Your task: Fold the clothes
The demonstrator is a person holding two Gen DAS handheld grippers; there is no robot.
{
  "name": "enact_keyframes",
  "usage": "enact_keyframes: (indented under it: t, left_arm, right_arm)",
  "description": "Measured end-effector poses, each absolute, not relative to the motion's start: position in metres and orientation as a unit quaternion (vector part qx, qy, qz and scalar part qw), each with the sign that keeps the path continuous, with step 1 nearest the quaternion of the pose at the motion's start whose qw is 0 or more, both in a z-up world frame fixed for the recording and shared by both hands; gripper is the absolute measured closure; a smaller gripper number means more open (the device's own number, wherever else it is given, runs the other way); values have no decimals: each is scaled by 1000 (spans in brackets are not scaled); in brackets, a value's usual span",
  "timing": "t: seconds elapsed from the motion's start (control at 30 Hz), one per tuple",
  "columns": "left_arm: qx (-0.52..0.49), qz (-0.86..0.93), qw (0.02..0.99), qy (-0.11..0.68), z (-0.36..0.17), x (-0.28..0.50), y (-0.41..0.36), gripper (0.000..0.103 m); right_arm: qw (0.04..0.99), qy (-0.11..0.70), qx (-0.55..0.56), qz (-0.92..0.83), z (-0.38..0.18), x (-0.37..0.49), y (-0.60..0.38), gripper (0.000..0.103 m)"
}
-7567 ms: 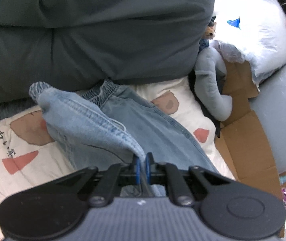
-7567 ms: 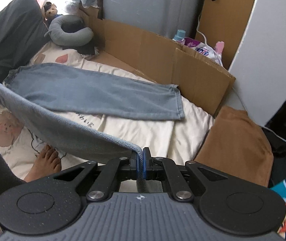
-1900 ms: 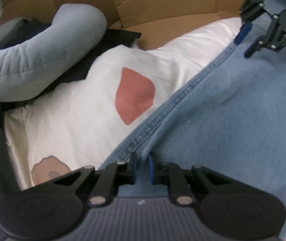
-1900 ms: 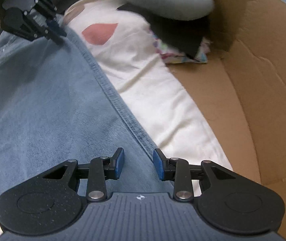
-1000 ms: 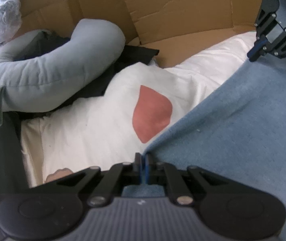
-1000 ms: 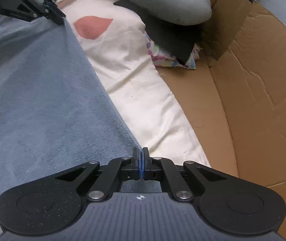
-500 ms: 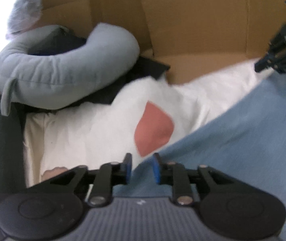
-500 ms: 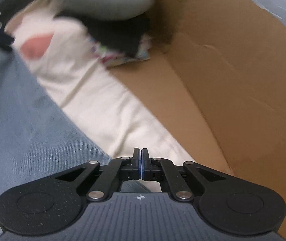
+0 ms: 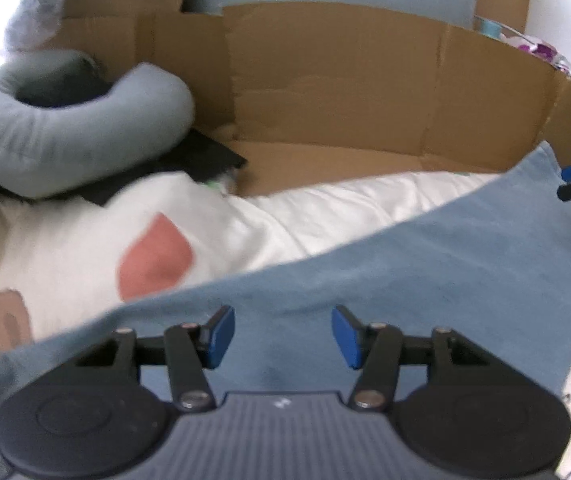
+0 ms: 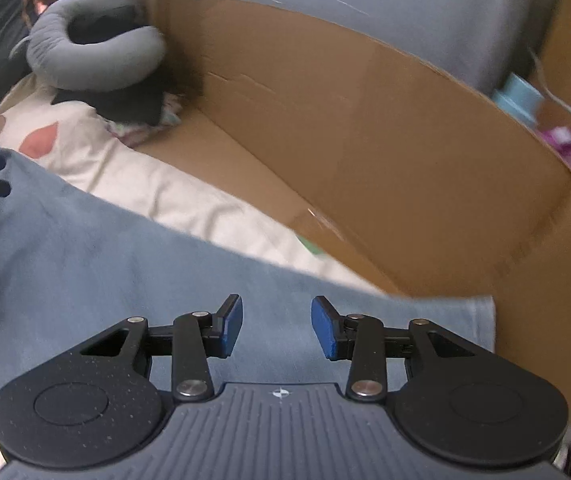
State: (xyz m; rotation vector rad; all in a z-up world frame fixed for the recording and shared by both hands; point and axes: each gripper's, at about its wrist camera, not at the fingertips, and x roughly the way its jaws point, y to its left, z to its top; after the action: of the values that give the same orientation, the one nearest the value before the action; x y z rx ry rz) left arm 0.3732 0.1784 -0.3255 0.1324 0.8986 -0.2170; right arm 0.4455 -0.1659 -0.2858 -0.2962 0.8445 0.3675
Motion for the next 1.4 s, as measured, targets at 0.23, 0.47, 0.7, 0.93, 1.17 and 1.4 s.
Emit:
enact_keyframes:
  t: [0.23, 0.47, 0.7, 0.93, 1.17, 1.4]
  left_arm:
    - [61, -117, 886, 445, -323, 373, 147, 46]
    - [73, -142, 881, 446, -307, 392, 93, 46]
    - [100, -180, 869, 450, -290, 405, 27, 42]
    - [97, -217, 847, 474, -290, 412, -51, 40]
    - [121, -262, 835, 468, -329, 396, -130, 40]
    - [134, -307, 826, 453, -351, 372, -180, 40]
  right_arm:
    - [902, 407, -74, 126, -300, 404, -218, 57]
    - [902, 424, 12, 86, -306, 374, -278, 57]
    - [910, 402, 98, 42, -316, 337, -329, 57]
    - [912, 388, 130, 31, -335, 322, -349, 57]
    - [911, 385, 145, 16, -341, 313, -360, 48]
    - [912, 388, 134, 14, -346, 290, -382, 47]
